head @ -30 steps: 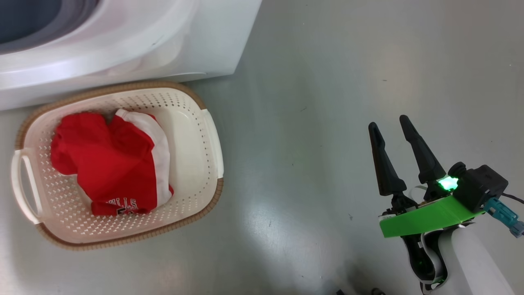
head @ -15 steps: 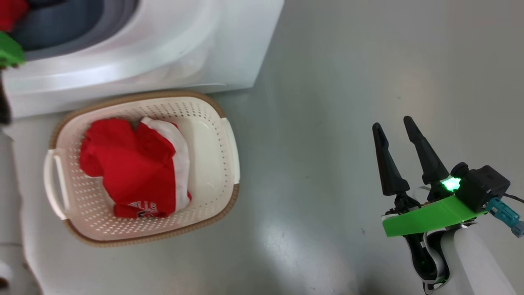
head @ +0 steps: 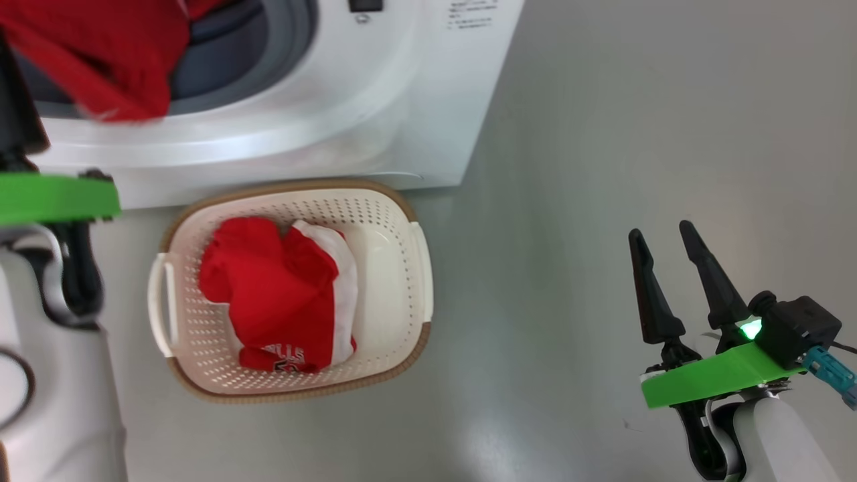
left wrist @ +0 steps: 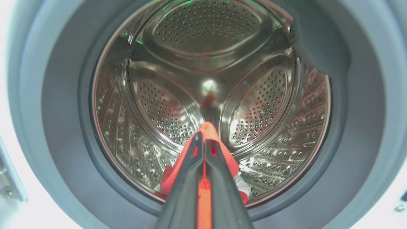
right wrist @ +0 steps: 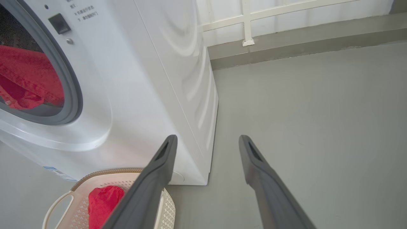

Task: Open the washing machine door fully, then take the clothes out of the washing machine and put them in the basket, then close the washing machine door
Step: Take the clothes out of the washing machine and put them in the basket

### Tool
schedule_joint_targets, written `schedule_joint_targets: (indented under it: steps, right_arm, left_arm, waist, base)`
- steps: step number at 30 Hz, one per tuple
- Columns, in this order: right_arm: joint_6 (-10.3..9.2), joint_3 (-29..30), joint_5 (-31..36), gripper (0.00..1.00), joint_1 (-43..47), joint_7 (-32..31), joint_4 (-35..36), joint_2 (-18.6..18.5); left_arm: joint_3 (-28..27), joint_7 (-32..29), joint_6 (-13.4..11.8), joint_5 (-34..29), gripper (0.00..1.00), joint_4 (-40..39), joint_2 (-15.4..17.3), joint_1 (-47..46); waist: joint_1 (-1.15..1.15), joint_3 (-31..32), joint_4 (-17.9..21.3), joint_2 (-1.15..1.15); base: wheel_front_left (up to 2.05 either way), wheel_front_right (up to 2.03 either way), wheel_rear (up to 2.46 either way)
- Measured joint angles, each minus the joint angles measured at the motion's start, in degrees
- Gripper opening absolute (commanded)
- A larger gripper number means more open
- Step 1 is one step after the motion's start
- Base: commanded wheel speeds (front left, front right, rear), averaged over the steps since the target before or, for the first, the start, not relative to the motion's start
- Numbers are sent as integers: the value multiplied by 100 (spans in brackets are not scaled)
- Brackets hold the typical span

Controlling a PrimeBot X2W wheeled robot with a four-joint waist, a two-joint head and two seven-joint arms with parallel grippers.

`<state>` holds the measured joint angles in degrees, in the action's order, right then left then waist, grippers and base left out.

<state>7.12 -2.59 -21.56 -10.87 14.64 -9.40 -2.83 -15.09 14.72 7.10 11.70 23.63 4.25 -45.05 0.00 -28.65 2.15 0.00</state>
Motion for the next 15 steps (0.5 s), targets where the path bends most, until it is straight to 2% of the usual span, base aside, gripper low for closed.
schedule_joint_targets:
  steps: [10,15]
  right_arm:
    - [0,31,0,100,37,0,-9,2]
    - [0,33,0,100,48,0,-7,1]
  left_arm:
    - [214,1,2,261,0,-1944,-177,1068]
    - [286,1,3,264,0,-2557,-213,1335]
  waist:
    - [0,269,-276,0]
    - [0,261,-297,0]
  base:
    - [0,0,0]
    - [0,0,0]
